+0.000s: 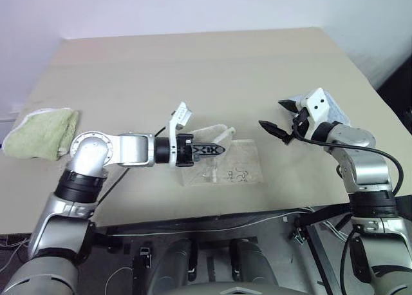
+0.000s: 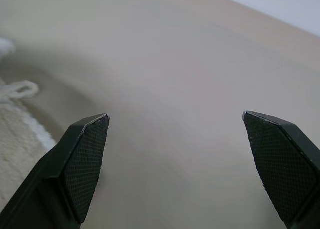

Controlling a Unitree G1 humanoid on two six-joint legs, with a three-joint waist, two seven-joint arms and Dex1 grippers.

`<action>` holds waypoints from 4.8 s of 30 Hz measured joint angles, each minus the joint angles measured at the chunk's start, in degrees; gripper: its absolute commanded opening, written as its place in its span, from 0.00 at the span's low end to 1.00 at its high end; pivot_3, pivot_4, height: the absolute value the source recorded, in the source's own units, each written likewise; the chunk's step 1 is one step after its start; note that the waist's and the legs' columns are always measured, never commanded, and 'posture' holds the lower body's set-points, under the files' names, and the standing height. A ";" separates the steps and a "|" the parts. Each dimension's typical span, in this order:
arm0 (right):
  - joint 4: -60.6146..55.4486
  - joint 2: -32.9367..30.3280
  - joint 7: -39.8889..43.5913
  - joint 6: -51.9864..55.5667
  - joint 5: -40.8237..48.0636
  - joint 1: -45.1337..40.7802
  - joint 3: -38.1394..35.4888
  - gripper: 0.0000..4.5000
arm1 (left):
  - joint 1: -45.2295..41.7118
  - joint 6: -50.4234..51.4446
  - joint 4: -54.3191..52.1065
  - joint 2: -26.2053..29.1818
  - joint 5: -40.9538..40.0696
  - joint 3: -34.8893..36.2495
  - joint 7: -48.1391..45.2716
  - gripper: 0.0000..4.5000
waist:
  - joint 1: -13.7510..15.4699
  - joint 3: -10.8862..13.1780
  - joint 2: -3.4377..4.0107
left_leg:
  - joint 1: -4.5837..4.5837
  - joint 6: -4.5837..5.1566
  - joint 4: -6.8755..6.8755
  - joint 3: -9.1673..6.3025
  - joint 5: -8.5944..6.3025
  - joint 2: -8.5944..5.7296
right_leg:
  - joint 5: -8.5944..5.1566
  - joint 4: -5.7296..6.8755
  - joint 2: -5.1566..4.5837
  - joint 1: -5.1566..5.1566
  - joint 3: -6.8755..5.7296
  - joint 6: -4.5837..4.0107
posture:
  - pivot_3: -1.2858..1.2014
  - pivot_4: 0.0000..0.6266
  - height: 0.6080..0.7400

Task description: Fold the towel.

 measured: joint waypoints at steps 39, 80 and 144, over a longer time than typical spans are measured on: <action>-9.53 -2.19 -6.13 5.99 1.45 6.62 -4.24 1.00 | -2.72 0.00 1.74 -16.47 45.77 -2.90 -32.63 0.92 | -0.05 0.02 -0.03 | -0.02 0.07 0.04 -0.05 0.00 0.03 | 0.00 -0.03 -0.02 0.03 -0.03 0.02 | 0.52 0.24 1.00; -8.21 12.43 -4.96 15.12 14.56 10.26 10.58 0.00 | 17.86 -57.33 4.64 -8.98 73.17 -4.06 -57.48 0.00 | -0.12 -0.03 0.03 | -0.38 0.02 0.14 -0.03 -0.12 0.09 | 0.02 0.03 -0.05 -0.32 -0.06 0.02 | 0.52 0.24 1.00; -1.11 -4.76 8.57 51.70 28.51 2.13 1.49 0.99 | 22.28 -46.96 -17.18 -6.01 69.93 4.63 -43.72 0.99 | -0.82 -0.17 -0.11 | 0.02 0.23 -0.07 -0.06 -0.29 0.16 | 0.04 -0.65 -0.06 0.37 -0.22 0.05 | 0.52 0.24 1.00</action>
